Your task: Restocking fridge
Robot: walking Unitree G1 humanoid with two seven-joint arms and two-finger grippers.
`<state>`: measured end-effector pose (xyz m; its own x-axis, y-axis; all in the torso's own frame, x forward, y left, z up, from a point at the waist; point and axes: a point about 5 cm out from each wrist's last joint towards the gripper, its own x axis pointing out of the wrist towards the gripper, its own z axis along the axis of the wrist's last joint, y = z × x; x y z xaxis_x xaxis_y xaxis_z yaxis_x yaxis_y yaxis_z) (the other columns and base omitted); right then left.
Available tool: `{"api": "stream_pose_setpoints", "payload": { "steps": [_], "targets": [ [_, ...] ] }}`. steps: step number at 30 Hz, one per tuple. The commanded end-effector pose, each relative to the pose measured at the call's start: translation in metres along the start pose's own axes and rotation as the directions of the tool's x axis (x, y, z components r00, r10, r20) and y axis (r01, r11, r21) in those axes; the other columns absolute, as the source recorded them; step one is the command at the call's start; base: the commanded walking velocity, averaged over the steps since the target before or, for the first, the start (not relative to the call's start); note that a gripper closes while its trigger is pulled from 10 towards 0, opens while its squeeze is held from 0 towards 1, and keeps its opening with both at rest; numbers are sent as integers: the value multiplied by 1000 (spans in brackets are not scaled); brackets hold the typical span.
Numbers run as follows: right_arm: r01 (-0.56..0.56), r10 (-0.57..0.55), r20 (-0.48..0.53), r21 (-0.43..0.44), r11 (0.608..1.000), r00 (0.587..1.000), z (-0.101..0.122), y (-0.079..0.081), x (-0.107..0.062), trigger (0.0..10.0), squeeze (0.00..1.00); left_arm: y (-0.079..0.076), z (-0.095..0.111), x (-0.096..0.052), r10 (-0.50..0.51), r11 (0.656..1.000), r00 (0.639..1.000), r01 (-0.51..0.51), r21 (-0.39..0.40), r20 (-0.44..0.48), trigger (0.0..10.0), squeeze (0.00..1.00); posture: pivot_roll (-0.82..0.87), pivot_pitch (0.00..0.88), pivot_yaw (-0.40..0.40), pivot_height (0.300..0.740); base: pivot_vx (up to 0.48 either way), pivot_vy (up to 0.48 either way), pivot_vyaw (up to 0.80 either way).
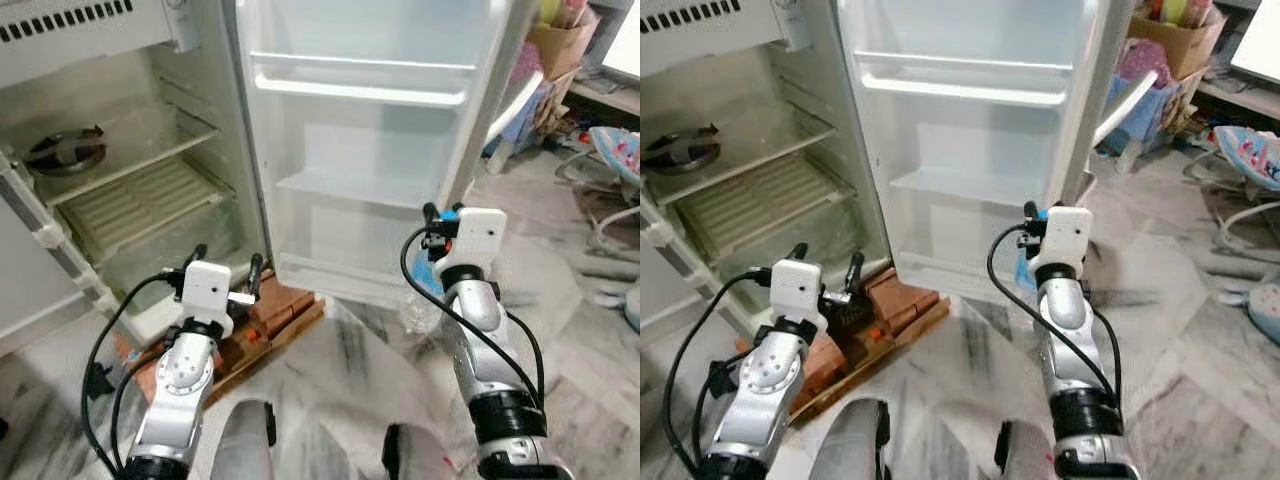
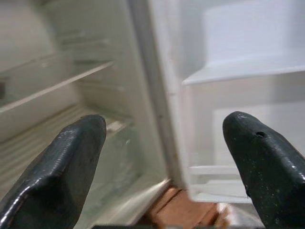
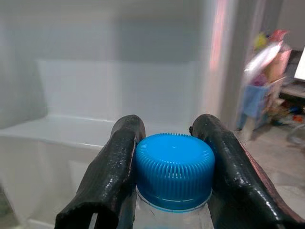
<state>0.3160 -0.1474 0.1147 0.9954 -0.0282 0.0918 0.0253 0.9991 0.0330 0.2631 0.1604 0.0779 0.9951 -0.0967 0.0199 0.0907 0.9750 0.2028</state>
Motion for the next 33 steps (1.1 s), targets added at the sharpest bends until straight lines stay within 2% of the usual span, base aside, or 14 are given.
{"api": "stream_pose_setpoints", "payload": {
  "steps": [1,20,33],
  "targets": [
    [-25,26,44,-8,1000,999,11,3,3,10000,0,-2,2,2,0,1000,1000,0,-2,9,10000,0,108,0,-1,653,304,0,0],
    [-115,115,52,-5,993,992,12,14,1,10000,0,-2,3,3,-3,1000,1000,3,-4,9,10000,0,106,0,0,653,306,0,0],
    [-124,125,54,-9,992,991,12,13,1,10000,0,-3,2,4,-5,1000,1000,5,-14,8,10000,0,102,0,-2,653,355,0,0]
  ]
}}
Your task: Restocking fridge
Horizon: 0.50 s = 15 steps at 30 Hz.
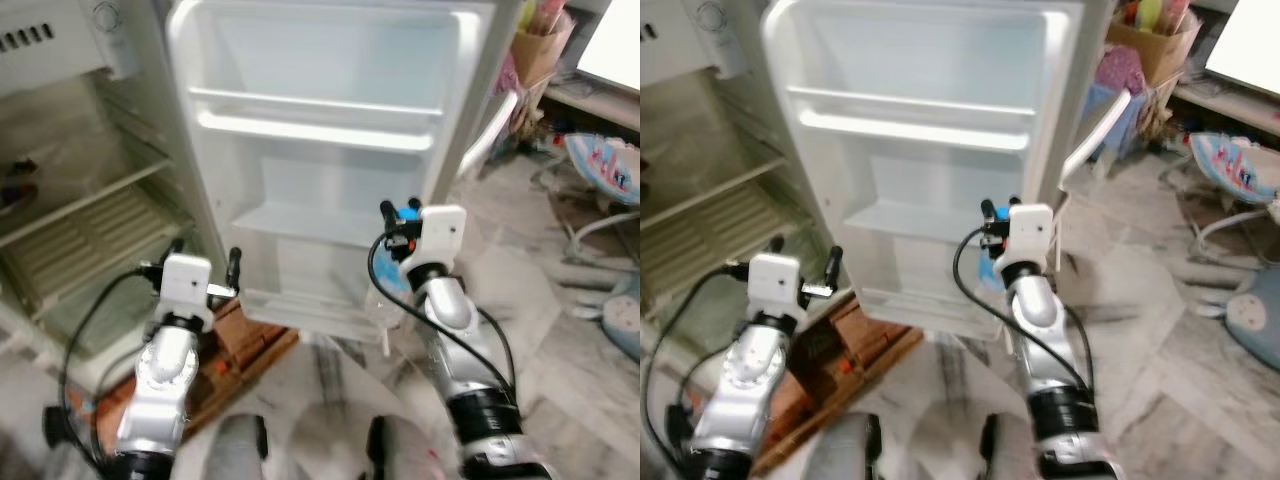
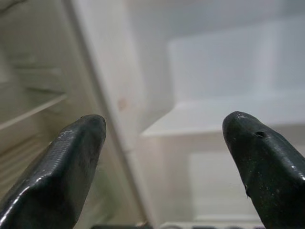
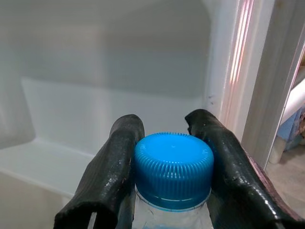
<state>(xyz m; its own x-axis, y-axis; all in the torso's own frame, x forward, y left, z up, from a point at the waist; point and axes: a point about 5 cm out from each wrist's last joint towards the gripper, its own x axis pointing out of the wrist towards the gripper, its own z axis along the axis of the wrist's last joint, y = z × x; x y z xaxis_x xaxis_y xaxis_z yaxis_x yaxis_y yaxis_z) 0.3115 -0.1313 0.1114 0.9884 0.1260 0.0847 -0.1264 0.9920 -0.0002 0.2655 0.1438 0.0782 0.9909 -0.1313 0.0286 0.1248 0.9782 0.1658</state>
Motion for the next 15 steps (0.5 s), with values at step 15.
{"api": "stream_pose_setpoints", "payload": {
  "steps": [15],
  "targets": [
    [23,-24,63,10,1000,998,15,-3,6,10000,0,13,-1,1,26,999,1000,-26,19,-6,10000,0,103,0,0,653,452,0,0]
  ]
}}
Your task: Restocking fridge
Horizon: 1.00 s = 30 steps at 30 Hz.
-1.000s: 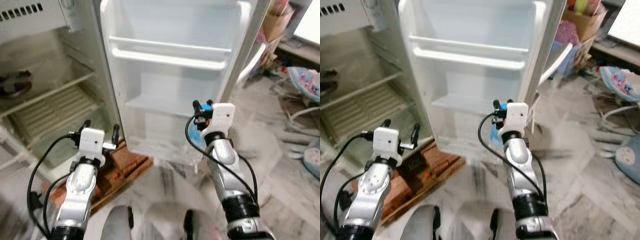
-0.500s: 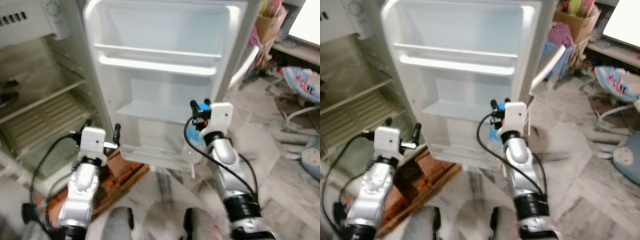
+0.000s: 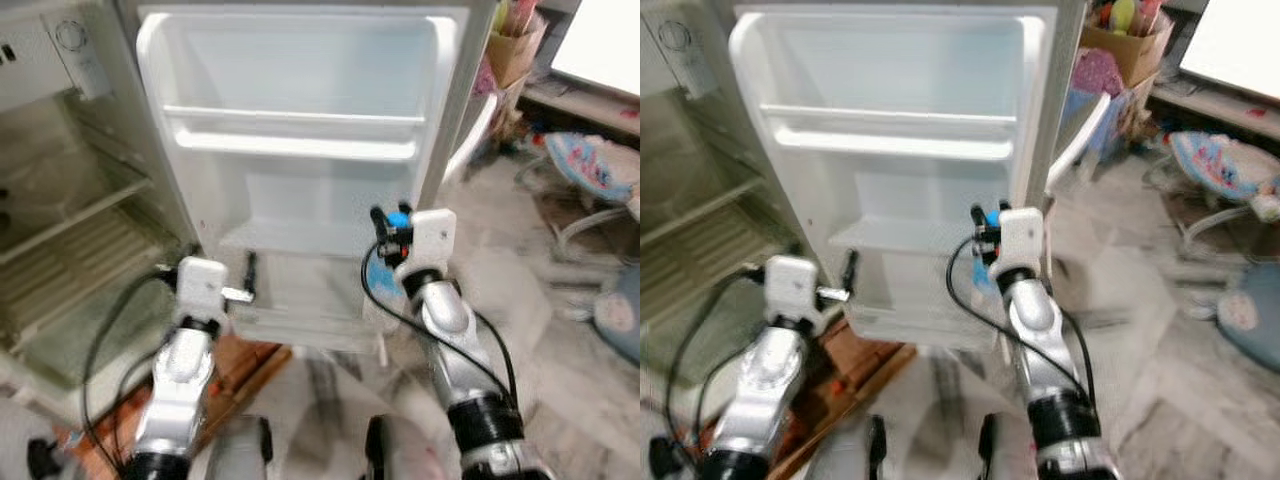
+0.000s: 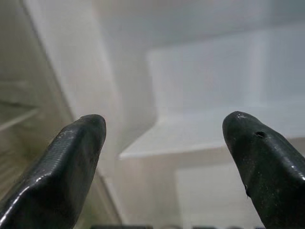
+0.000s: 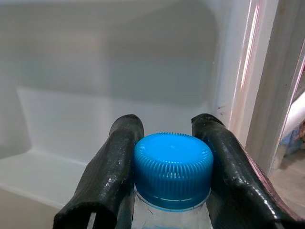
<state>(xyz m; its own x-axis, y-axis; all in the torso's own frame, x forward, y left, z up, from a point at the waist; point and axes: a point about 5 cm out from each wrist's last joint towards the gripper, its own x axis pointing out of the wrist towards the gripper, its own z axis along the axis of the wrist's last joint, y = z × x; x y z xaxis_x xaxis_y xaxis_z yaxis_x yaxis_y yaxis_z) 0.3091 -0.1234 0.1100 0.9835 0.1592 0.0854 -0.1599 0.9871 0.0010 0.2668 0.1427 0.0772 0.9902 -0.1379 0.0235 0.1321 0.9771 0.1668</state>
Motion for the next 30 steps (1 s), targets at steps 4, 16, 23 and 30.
{"api": "stream_pose_setpoints", "payload": {
  "steps": [4,16,23,30],
  "targets": [
    [59,-60,63,6,998,996,16,-12,7,10000,0,14,0,0,35,999,999,-35,18,-1,10000,0,101,0,1,653,432,0,0],
    [47,-48,56,16,999,997,16,-9,8,10000,0,14,-1,1,43,999,999,-43,19,-20,10000,0,107,0,3,653,118,20,0],
    [-146,142,47,97,984,989,16,24,5,10000,0,25,1,-15,69,997,997,-68,40,-29,10000,0,127,66,9,653,0,0,0],
    [-253,249,57,84,964,967,19,44,8,10000,0,47,-2,-31,124,990,990,-119,79,-65,10000,0,160,142,9,623,0,0,0]
  ]
}}
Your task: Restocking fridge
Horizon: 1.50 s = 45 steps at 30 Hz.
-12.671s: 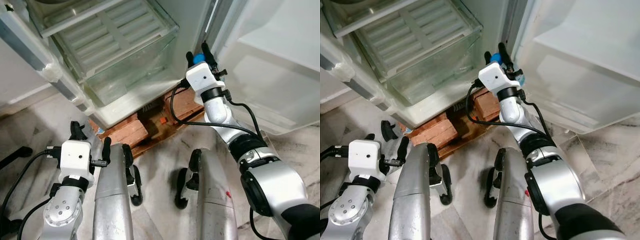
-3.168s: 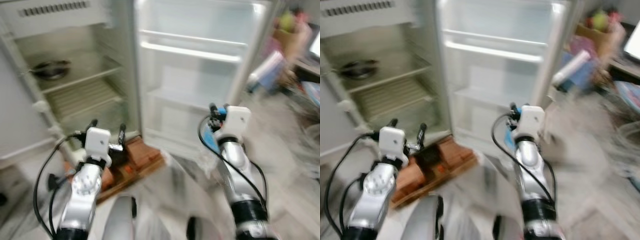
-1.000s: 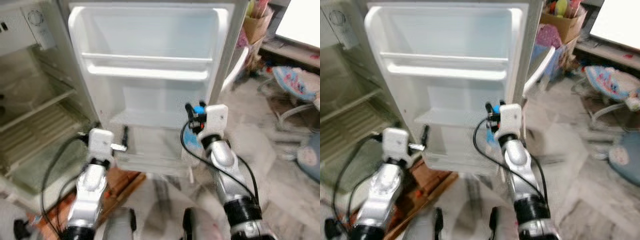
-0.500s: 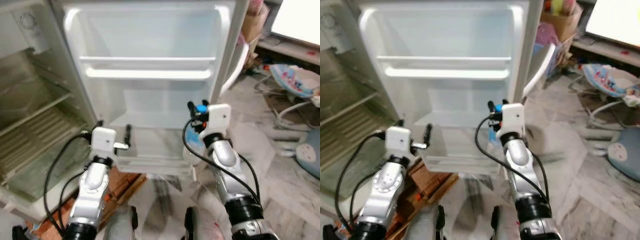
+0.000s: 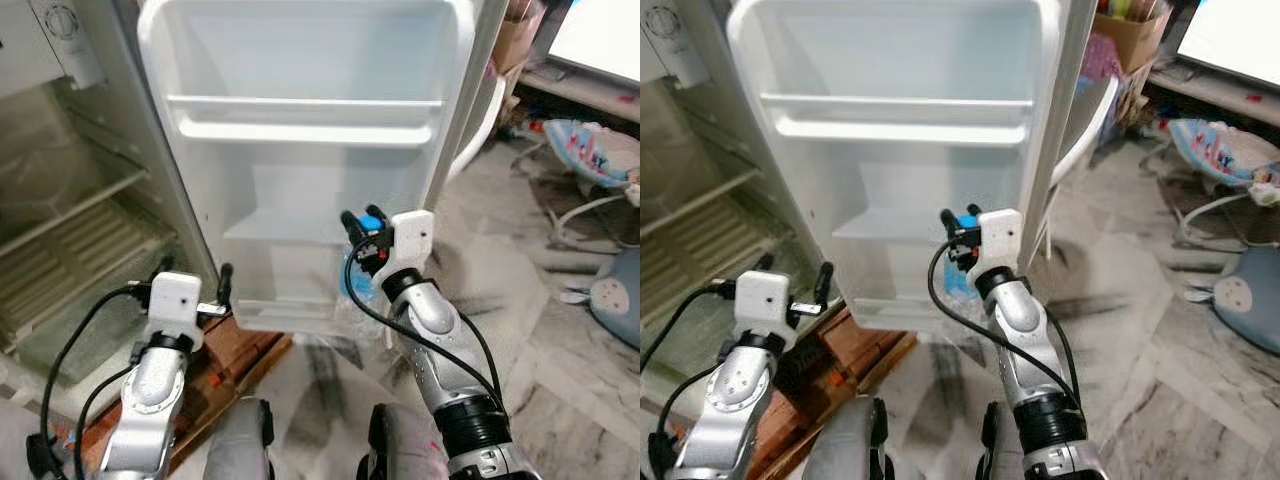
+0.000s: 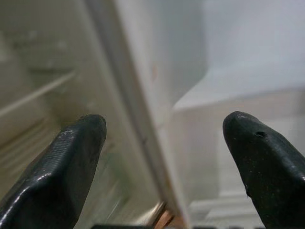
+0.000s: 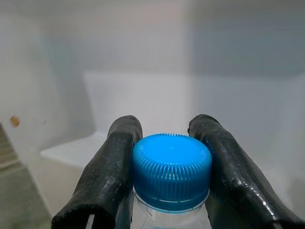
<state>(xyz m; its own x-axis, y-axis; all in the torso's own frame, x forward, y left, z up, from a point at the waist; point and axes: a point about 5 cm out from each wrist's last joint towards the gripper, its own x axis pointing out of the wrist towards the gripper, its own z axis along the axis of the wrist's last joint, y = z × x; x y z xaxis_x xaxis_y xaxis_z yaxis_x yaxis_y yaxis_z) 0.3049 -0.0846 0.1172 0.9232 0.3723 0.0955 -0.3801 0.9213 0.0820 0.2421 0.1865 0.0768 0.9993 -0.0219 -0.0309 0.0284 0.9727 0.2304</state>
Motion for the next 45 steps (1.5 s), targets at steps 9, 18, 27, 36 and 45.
{"api": "stream_pose_setpoints", "payload": {
  "steps": [9,18,27,36,45],
  "targets": [
    [-151,152,53,-29,988,987,22,22,23,10000,0,27,12,1,62,998,998,-62,31,8,10000,0,183,213,2,558,0,0,0],
    [-221,247,163,-165,961,955,47,43,44,10000,0,31,15,-15,66,997,998,-65,31,-21,10000,0,222,294,5,538,0,0,0],
    [-173,272,292,-323,931,917,79,53,60,10000,0,35,20,-22,86,996,996,-85,36,-24,10000,0,257,303,6,538,0,0,0],
    [-79,236,461,-334,939,856,118,40,67,10000,0,33,22,-25,87,996,995,-86,35,-49,10000,0,272,296,3,538,0,0,0],
    [-74,235,513,-315,946,826,131,53,73,10000,0,14,25,-25,90,996,994,-90,13,-60,10000,0,253,287,-47,538,0,0,0]
  ]
}}
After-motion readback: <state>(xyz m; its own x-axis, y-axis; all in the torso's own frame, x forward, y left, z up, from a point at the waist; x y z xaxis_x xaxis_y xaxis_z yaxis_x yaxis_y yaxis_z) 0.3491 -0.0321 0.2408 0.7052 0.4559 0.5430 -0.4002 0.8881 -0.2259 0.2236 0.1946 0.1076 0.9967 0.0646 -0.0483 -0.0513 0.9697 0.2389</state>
